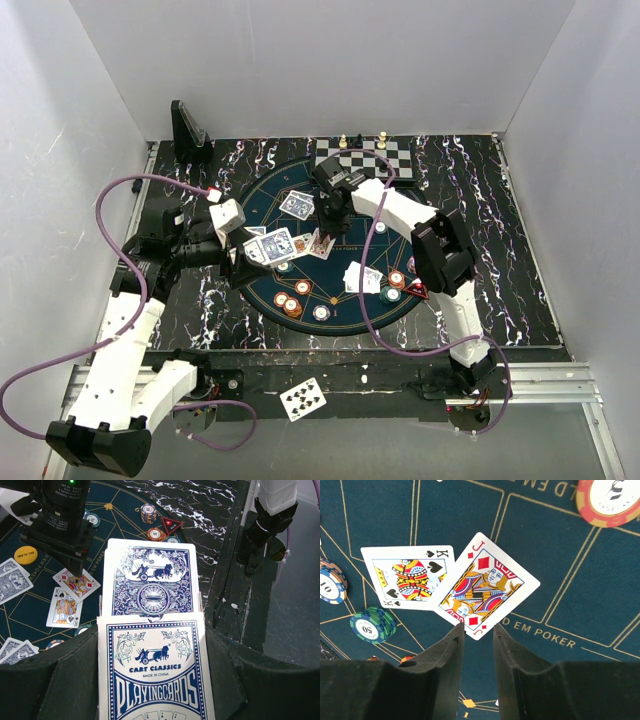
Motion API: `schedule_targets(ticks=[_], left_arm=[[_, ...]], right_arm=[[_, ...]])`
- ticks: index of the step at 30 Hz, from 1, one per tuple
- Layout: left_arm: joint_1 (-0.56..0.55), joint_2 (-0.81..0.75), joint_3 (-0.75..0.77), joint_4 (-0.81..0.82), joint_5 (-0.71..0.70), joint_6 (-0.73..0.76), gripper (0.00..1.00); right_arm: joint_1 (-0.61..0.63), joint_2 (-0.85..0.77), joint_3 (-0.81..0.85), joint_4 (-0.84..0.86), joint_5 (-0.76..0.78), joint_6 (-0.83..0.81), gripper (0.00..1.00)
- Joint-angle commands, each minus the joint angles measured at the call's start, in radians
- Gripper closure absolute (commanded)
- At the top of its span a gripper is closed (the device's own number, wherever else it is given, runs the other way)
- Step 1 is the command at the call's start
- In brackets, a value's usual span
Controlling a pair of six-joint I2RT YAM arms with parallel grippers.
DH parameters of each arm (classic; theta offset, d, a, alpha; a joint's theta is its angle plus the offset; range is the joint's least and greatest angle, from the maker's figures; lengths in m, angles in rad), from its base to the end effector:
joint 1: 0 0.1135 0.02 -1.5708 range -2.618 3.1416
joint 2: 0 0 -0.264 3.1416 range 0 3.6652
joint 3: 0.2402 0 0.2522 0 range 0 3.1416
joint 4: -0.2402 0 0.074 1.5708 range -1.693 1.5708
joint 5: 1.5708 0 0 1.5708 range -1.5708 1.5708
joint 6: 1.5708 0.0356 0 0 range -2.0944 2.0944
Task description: Distribute texas hold em gaming equipment
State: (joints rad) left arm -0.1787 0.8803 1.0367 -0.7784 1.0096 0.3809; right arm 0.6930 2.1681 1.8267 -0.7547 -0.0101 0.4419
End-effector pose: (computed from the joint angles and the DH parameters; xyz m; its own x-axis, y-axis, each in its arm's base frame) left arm 0.1521 -0.0581 0.3603 -0.2454 0.2454 -0.9379 0.9296 0.3341 -0.1558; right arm 0.3610 0.3002 0.2088 -0.8933 -0.1859 -0.4093 -0.2880 0.9357 0.2036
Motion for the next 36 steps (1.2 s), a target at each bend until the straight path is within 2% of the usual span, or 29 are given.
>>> schedule_targets(ticks=[1, 13, 19, 23, 27, 29, 31, 36], left_arm=[[0.004, -0.001, -0.007, 0.033, 0.015, -0.01, 1.0], [0.002, -0.003, -0.013, 0.044, 0.007, -0.016, 1.0], [0.002, -0.012, -0.015, 0.048, 0.004, -0.027, 1.0], [0.002, -0.023, -0.021, 0.048, 0.003, -0.028, 1.0], [0.004, -0.023, -0.023, 0.048, 0.006, -0.028, 1.0], [0.002, -0.021, -0.023, 0.05, 0.006, -0.027, 1.0], [0.002, -0.02, -0.024, 0.056, 0.004, -0.028, 1.0], [0.002, -0.007, -0.035, 0.073, 0.0, -0.019, 1.0]], right_arm=[[0.008, 0.033, -0.014, 0.051, -0.031, 0.018, 0.64], [0.025, 0.085, -0.053, 0.092, -0.137, 0.103, 0.7], [0.042, 0.102, 0.012, 0.081, -0.157, 0.115, 0.71], [0.028, 0.049, 0.011, 0.063, -0.105, 0.109, 0.71], [-0.003, -0.057, -0.007, 0.057, -0.119, 0.119, 0.7], [-0.009, -0.123, -0.007, 0.06, -0.139, 0.119, 0.65], [-0.018, -0.198, -0.004, 0.058, -0.189, 0.129, 0.54], [-0.047, -0.384, -0.056, 0.093, -0.381, 0.198, 0.22]])
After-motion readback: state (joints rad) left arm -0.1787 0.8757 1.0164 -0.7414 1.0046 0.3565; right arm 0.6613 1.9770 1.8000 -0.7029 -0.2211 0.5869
